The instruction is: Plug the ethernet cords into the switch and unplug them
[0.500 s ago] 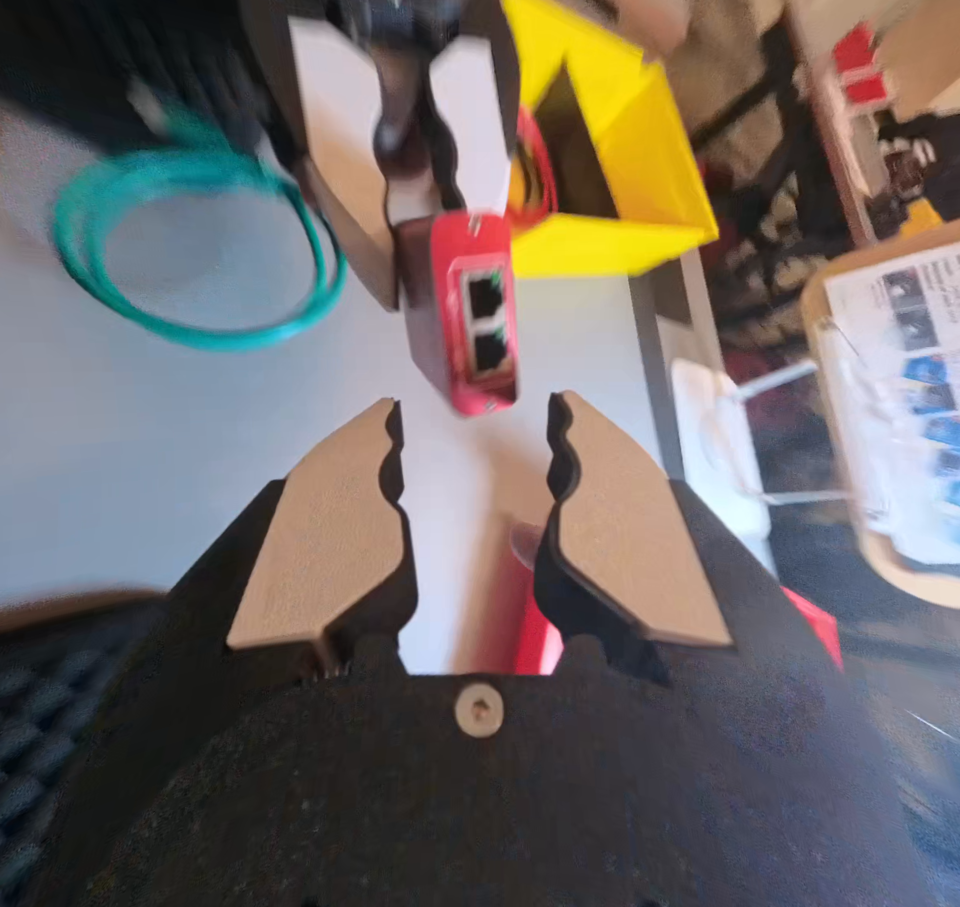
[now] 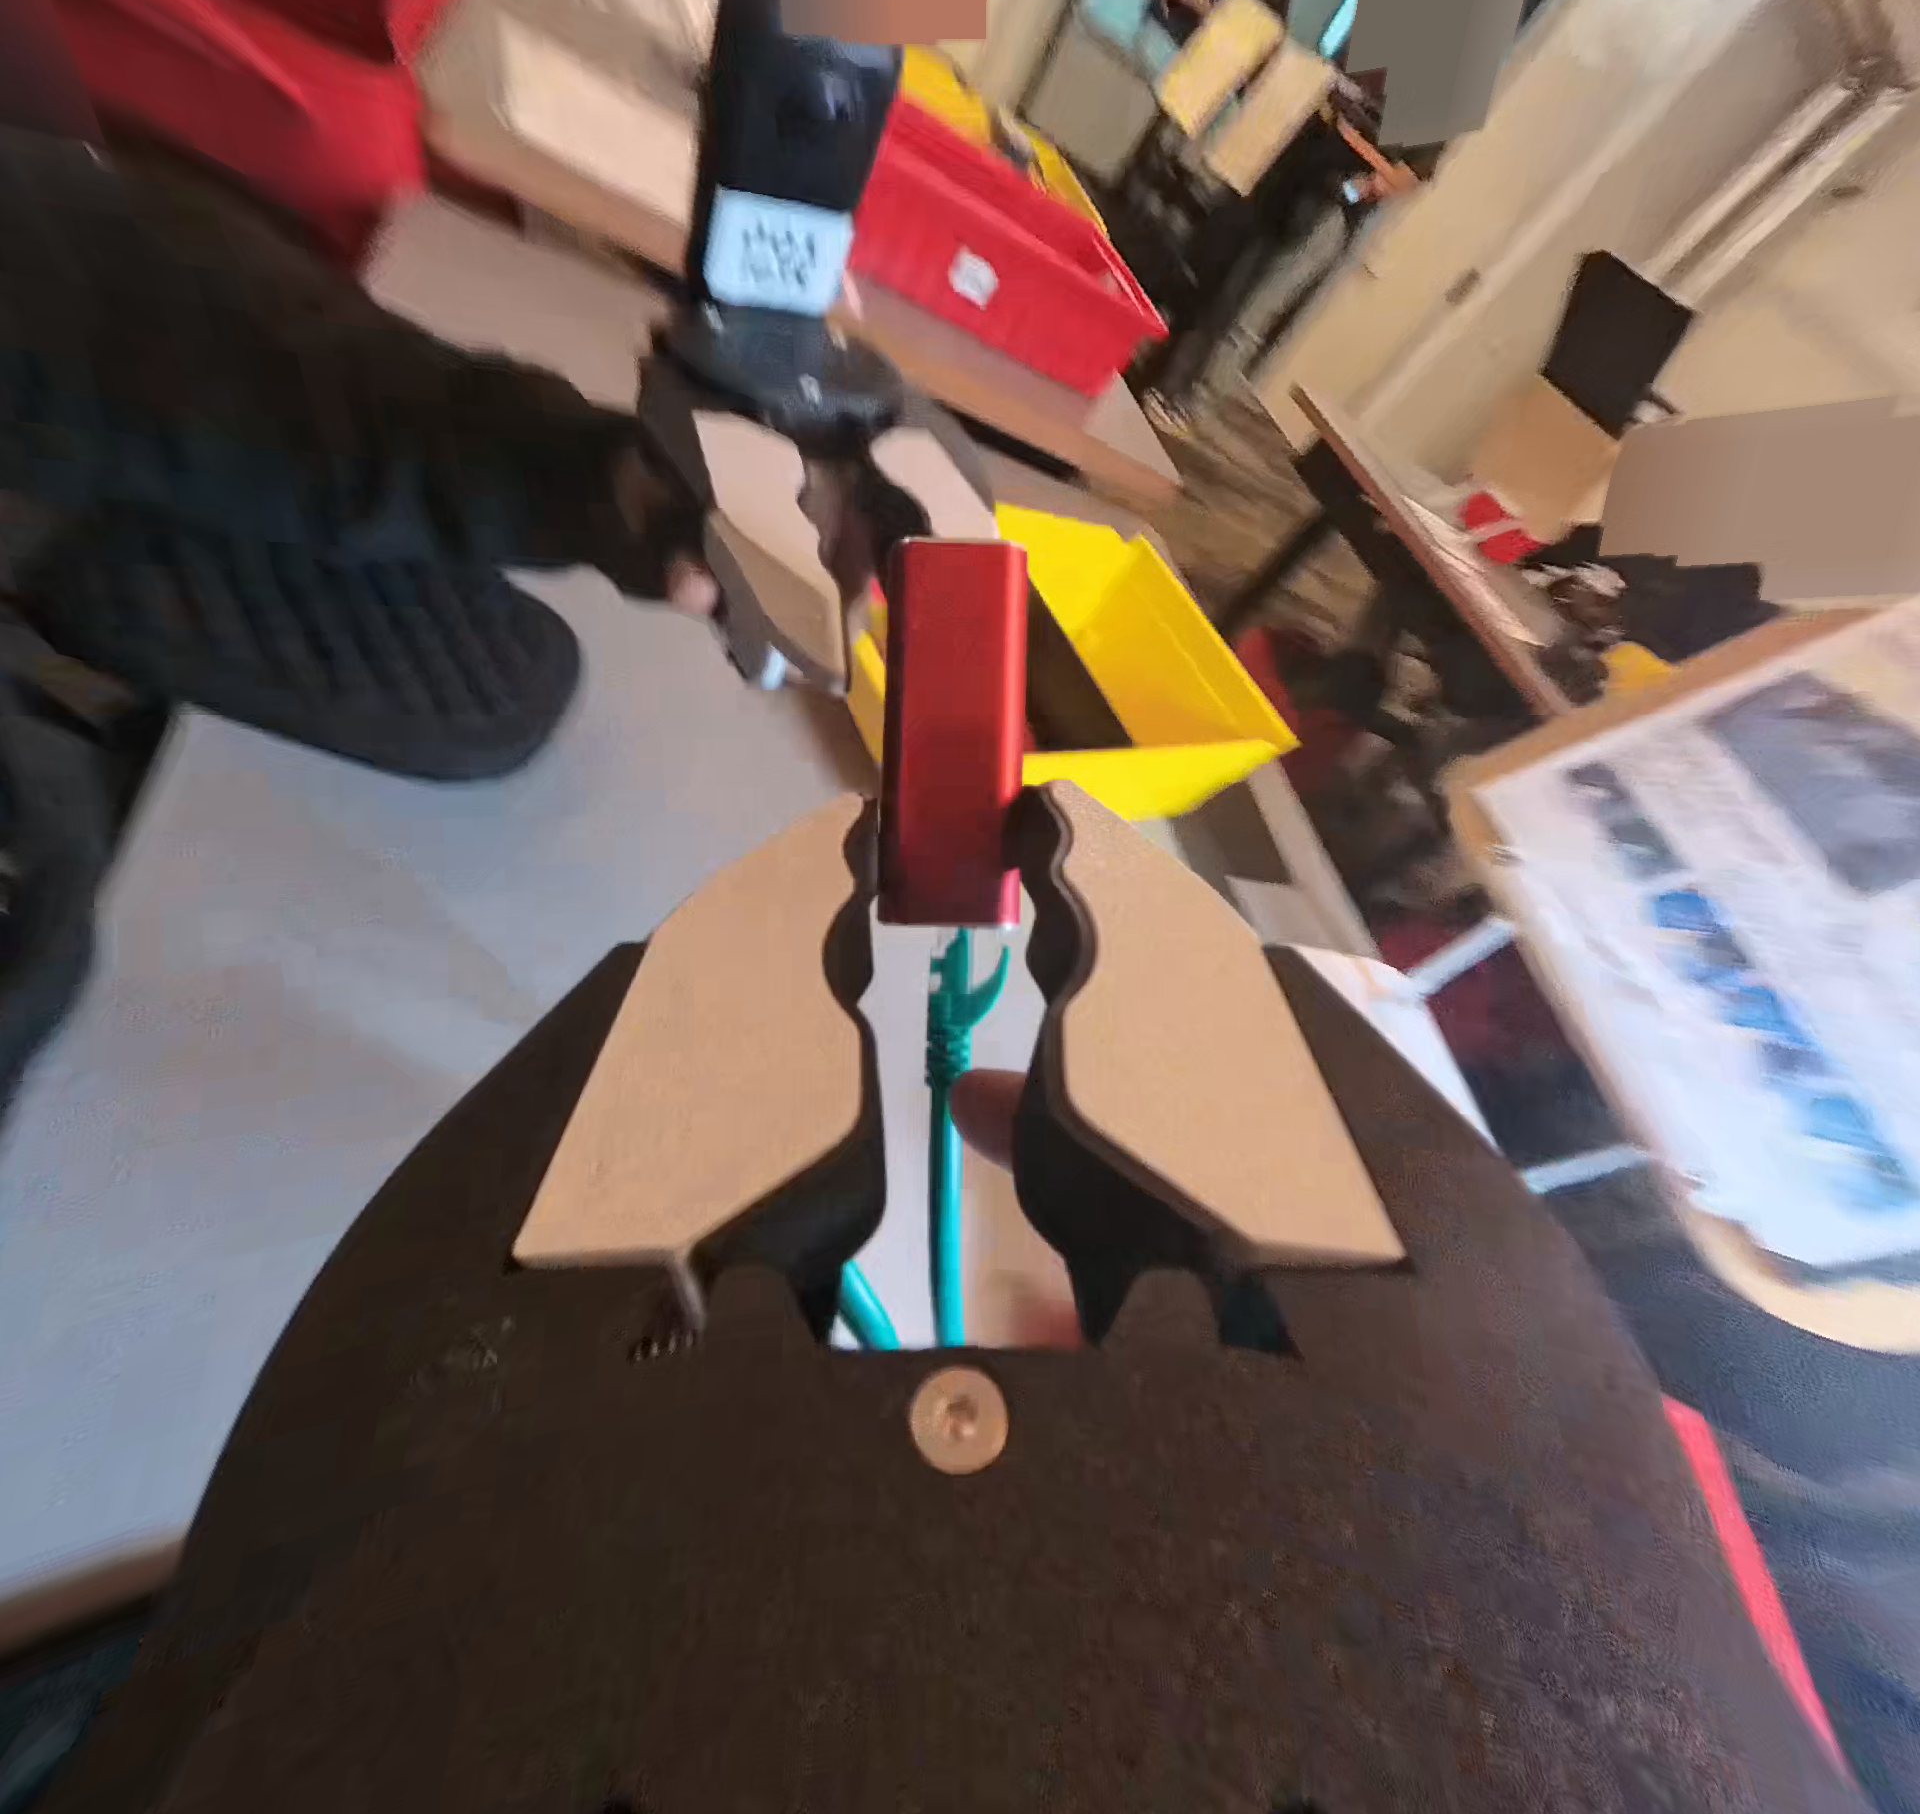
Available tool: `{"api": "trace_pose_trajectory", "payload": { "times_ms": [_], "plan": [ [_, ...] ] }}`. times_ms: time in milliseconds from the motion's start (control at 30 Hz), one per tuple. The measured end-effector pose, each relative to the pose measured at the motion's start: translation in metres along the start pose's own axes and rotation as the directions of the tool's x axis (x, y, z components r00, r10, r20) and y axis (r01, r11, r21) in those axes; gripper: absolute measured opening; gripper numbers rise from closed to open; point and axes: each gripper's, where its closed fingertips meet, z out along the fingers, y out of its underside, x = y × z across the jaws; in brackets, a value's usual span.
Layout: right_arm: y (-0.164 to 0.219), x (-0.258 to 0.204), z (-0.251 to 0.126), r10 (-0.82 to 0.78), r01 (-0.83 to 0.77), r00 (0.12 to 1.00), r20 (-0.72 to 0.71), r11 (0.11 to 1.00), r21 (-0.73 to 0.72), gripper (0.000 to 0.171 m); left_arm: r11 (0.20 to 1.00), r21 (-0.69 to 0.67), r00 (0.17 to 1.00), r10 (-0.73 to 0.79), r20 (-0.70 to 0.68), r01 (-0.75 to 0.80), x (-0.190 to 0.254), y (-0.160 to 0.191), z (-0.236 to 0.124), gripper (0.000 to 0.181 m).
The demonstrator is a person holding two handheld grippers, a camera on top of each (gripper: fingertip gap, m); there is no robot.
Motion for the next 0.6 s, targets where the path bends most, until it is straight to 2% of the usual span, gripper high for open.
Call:
{"api": "trace_pose_trajectory", "payload": {
  "times_ms": [67,133,200,267,300,333,367,467,600],
  "plan": [
    [0.002,0.004,-0.005,-0.133,0.125,0.99,-0.052,0.983,-0.133,0.026,0.995,-0.065,0.996,0.076,0.04,-0.073,-0.003,0.0,0.001,0.04],
    [0.013,-0.001,-0.001,-0.26,0.24,0.965,-0.042,0.934,-0.265,0.026,0.978,-0.135,0.984,0.17,0.058,-0.161,-0.001,0.007,0.007,0.044],
    [0.026,-0.012,0.011,-0.332,0.305,0.943,-0.025,0.892,-0.333,0.025,0.953,-0.198,0.969,0.243,0.041,-0.23,0.007,0.02,0.015,0.046],
    [0.042,-0.026,0.026,-0.365,0.34,0.931,0.005,0.862,-0.375,0.026,0.907,-0.272,0.942,0.336,0.004,-0.323,0.016,0.04,0.021,0.038],
    [0.049,-0.031,0.032,-0.376,0.351,0.926,0.012,0.851,-0.392,0.026,0.859,-0.317,0.906,0.423,-0.004,-0.402,0.016,0.05,0.021,0.031],
    [0.056,-0.033,0.036,-0.392,0.364,0.92,0.013,0.84,-0.403,0.026,0.807,-0.358,0.867,0.498,-0.016,-0.47,0.014,0.06,0.018,0.029],
    [0.059,-0.036,0.04,-0.392,0.366,0.92,0.011,0.846,-0.388,0.026,0.79,-0.362,0.853,0.521,-0.03,-0.495,0.015,0.064,0.015,0.029],
    [0.051,-0.035,0.042,-0.348,0.324,0.937,-0.042,0.906,-0.271,0.026,0.809,-0.314,0.856,0.517,-0.021,-0.497,0.014,0.061,0.006,0.027],
    [0.055,-0.028,0.038,-0.309,0.298,0.951,-0.019,0.93,-0.215,0.055,0.829,-0.266,0.862,0.507,-0.014,-0.491,0.014,0.051,-0.001,0.027]
  ]
}}
